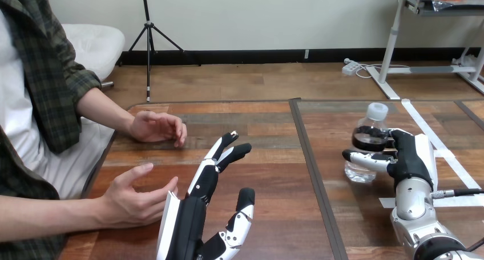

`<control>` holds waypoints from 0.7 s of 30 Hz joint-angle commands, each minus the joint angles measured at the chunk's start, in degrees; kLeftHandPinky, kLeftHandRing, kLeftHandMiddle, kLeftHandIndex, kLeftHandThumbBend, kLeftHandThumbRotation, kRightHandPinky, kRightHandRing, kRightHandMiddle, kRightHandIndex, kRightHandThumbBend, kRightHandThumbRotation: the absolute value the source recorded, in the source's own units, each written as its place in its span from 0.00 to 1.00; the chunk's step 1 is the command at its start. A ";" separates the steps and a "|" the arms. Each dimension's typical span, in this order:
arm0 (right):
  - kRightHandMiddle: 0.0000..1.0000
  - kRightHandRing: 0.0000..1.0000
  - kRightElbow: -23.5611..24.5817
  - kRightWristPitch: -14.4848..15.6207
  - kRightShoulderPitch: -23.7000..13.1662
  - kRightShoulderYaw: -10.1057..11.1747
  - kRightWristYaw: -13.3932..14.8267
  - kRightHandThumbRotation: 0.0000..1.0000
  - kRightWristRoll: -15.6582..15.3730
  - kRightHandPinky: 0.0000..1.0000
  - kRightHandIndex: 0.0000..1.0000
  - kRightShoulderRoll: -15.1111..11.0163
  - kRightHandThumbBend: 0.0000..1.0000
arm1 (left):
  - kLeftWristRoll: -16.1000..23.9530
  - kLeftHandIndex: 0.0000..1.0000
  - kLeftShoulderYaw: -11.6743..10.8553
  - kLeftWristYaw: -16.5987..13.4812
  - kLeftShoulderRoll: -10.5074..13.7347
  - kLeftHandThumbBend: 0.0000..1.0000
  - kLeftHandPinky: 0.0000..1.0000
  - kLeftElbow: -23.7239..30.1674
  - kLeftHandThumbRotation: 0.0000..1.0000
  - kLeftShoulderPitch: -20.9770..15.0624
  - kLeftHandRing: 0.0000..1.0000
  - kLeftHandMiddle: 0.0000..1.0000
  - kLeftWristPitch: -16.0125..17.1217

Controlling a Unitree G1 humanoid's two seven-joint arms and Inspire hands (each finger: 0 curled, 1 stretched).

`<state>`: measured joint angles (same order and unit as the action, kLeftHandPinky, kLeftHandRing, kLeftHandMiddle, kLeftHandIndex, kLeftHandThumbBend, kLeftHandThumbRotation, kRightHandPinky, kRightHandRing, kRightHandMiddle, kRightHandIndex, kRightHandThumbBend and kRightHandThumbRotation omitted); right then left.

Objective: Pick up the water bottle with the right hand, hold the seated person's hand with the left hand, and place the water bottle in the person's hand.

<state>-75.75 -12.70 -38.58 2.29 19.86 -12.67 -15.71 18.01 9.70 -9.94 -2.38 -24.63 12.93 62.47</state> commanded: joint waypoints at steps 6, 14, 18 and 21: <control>0.65 0.62 -0.03 -0.70 -4.25 0.09 -0.17 0.00 0.04 0.57 0.68 -0.48 0.75 | -0.01 0.89 -0.13 -0.65 -0.91 0.16 0.96 3.06 0.26 -0.97 0.83 0.81 0.54; 0.62 0.59 -0.06 -0.85 -4.41 0.32 -0.04 0.00 0.32 0.55 0.65 -0.38 0.75 | -0.81 0.88 0.33 -0.30 -0.98 0.15 0.95 3.73 0.26 -0.53 0.83 0.82 -0.36; 0.61 0.58 -0.04 -1.54 -4.28 0.25 0.03 0.00 0.26 0.54 0.64 -0.44 0.75 | -1.21 0.88 0.54 -0.02 -0.79 0.14 0.95 3.62 0.26 -0.65 0.83 0.82 -0.28; 0.60 0.57 -0.06 -1.63 -4.29 0.26 0.16 0.00 0.24 0.53 0.63 -0.44 0.75 | -1.08 0.88 0.45 -0.12 -0.73 0.14 0.96 3.40 0.25 -0.76 0.83 0.82 0.02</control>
<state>-75.91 -12.79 -38.58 2.39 19.73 -12.37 -15.72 17.58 9.92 -10.10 -2.43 -24.43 12.95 62.18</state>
